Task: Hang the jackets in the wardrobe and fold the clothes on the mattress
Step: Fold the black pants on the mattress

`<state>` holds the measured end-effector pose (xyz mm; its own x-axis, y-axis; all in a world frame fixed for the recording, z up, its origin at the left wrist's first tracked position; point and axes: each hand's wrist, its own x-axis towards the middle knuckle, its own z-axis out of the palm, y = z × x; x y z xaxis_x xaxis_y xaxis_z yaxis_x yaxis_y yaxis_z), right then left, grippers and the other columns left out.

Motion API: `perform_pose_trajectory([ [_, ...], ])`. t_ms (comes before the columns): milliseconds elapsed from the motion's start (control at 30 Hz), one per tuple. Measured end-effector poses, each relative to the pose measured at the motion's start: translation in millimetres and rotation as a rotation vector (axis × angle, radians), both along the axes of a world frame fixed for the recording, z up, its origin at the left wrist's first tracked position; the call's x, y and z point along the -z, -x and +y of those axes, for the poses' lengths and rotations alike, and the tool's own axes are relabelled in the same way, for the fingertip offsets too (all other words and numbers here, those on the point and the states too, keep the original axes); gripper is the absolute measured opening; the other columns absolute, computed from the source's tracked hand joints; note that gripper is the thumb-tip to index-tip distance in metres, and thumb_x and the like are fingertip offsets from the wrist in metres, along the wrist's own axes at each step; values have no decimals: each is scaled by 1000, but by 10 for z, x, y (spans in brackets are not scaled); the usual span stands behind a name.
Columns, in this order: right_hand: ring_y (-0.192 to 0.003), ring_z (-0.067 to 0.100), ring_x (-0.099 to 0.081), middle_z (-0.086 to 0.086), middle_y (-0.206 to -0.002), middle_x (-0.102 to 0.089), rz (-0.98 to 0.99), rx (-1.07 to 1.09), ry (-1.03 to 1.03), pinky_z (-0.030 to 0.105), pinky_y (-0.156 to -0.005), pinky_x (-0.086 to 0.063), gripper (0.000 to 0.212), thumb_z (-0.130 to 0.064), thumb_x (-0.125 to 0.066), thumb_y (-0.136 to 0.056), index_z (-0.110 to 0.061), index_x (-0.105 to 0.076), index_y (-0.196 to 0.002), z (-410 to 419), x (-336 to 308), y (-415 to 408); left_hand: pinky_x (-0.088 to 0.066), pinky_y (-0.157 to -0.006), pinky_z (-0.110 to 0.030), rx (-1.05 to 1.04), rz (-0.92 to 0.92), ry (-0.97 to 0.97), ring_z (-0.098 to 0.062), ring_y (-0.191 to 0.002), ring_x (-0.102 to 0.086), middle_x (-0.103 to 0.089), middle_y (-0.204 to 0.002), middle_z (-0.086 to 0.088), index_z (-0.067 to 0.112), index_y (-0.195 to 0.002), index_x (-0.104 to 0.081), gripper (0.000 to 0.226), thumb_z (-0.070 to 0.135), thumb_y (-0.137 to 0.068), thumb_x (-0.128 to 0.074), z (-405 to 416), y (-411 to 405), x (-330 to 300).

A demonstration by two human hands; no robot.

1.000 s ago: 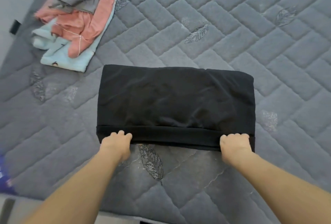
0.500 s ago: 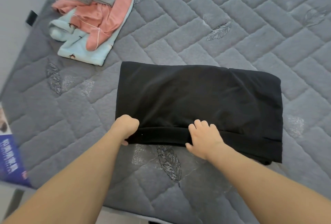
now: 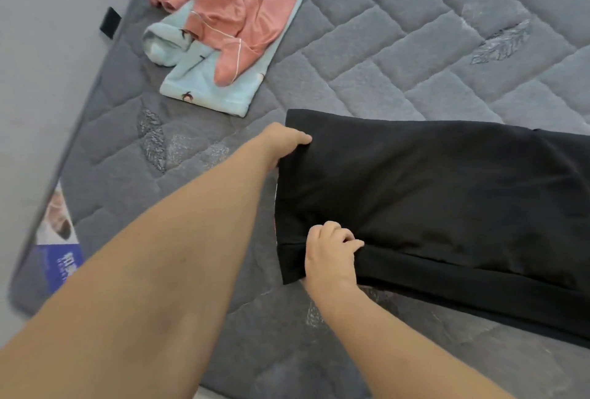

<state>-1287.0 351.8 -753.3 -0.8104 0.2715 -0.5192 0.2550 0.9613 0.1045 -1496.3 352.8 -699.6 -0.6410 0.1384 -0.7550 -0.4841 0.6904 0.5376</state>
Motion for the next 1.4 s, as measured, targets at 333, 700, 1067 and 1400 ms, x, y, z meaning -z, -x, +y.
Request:
perform_pose_trajectory([
  [333, -83, 27, -65, 1, -97, -63, 224, 74, 613, 31, -63, -43, 30, -30, -69, -76, -18, -59, -102, 840, -333, -159, -51, -64, -28, -86, -122, -84, -22, -80, -68, -73, -95, -9, 10, -113, -62, 35, 20, -80, -60, 247, -235, -346],
  [700, -104, 7, -52, -19, -105, -57, 632, 1619, 1257, 17, -90, -37, 40, -17, -75, -85, -30, -50, -114, 1666, -922, -1689, -53, -43, -26, 59, -48, -205, -19, -43, -63, -62, -60, -10, 3, -91, -54, 15, 17, -88, -59, 2276, -1503, -1026],
  [1067, -107, 26, -63, 15, -129, -58, 685, 2204, 1593, 46, -95, -52, 48, -18, -67, -91, -13, -46, -133, 3054, -774, -2971, -61, -73, -42, 467, 73, -16, -31, -77, -70, -68, -88, -14, 2, -96, -60, 34, 35, -90, -56, 4212, -3031, -596],
  [1400, -124, 23, -53, 2, -139, -53, 424, 1542, 1020, 42, -107, -42, 93, -76, -63, -70, -15, -44, -138, 3979, -439, -2602, -33, -103, -47, 423, 724, 289, -28, -126, -40, -43, -136, -4, 23, -130, -47, 46, 43, -89, -57, 3228, -2984, -454],
])
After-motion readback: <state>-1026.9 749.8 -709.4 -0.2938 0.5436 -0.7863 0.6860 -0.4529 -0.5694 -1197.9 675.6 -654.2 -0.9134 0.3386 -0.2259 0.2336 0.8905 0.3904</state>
